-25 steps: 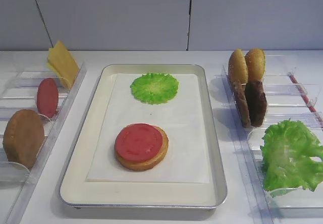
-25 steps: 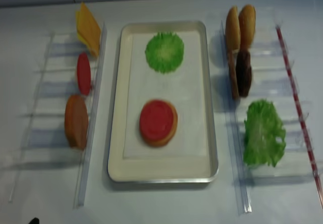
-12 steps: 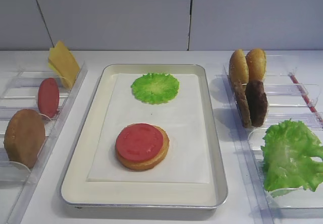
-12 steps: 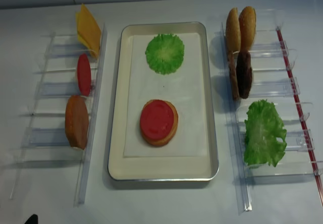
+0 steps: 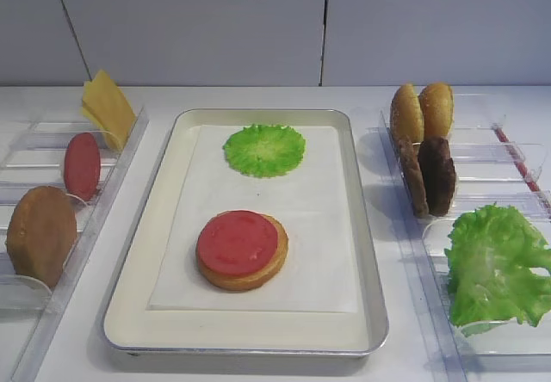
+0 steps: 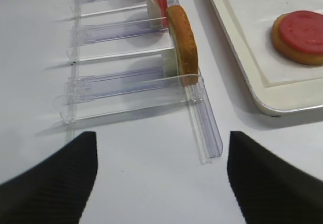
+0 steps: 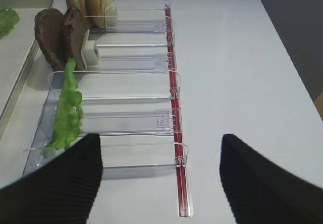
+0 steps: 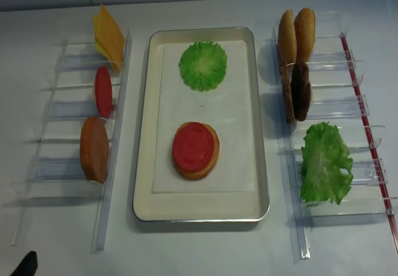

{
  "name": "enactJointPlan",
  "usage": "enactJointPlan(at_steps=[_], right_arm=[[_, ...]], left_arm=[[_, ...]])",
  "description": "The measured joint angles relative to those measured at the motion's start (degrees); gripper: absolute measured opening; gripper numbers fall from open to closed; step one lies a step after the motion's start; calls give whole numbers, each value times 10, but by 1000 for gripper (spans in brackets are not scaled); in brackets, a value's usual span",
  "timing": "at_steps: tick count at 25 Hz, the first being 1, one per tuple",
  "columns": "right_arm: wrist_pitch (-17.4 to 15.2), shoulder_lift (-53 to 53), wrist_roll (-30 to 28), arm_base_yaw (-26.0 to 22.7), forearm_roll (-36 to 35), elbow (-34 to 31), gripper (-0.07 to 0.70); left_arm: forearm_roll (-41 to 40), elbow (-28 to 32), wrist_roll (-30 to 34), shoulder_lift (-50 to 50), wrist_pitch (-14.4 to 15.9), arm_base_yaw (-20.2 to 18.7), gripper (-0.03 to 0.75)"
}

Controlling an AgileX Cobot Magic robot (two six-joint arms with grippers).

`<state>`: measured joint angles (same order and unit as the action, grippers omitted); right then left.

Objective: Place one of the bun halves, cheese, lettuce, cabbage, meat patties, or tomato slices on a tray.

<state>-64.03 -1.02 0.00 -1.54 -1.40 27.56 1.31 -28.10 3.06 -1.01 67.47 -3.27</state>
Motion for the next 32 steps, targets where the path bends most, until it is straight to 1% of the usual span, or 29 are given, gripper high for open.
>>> enactJointPlan(at_steps=[2,32], right_arm=[[0,0,0,0,0,0,527],[0,0,0,0,0,0,527]], left_arm=[[0,0,0,0,0,7,528],[0,0,0,0,0,7,508]])
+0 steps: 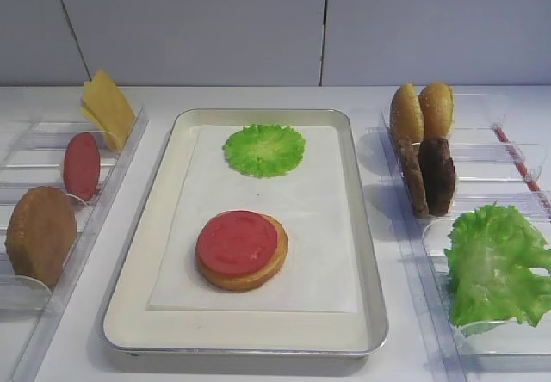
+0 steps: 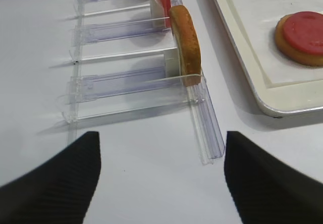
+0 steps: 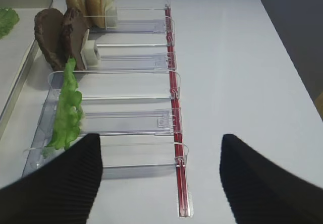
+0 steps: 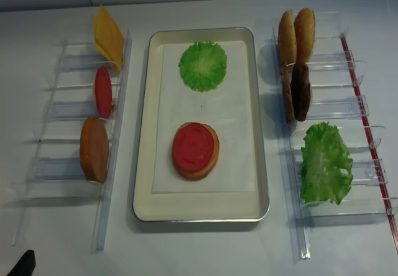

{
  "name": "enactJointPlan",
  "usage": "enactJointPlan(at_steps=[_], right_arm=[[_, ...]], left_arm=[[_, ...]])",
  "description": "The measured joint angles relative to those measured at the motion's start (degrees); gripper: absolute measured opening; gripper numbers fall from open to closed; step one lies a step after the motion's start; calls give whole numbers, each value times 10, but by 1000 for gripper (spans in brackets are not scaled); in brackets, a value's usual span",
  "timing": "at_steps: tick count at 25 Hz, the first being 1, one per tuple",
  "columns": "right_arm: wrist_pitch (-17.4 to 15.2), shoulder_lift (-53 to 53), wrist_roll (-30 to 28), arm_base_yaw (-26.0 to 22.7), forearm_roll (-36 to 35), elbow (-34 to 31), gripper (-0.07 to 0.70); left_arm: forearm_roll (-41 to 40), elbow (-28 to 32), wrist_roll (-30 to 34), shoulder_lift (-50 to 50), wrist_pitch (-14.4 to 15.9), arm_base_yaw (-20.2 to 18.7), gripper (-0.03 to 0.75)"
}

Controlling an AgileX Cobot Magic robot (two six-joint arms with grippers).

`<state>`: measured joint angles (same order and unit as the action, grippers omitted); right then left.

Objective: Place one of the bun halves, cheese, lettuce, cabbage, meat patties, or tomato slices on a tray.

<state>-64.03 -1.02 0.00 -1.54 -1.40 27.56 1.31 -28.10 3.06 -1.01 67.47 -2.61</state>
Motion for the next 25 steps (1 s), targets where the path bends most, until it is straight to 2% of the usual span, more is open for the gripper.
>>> enactJointPlan(at_steps=[25], right_arm=[[0,0,0,0,0,0,527]], left_arm=[[0,0,0,0,0,0,508]])
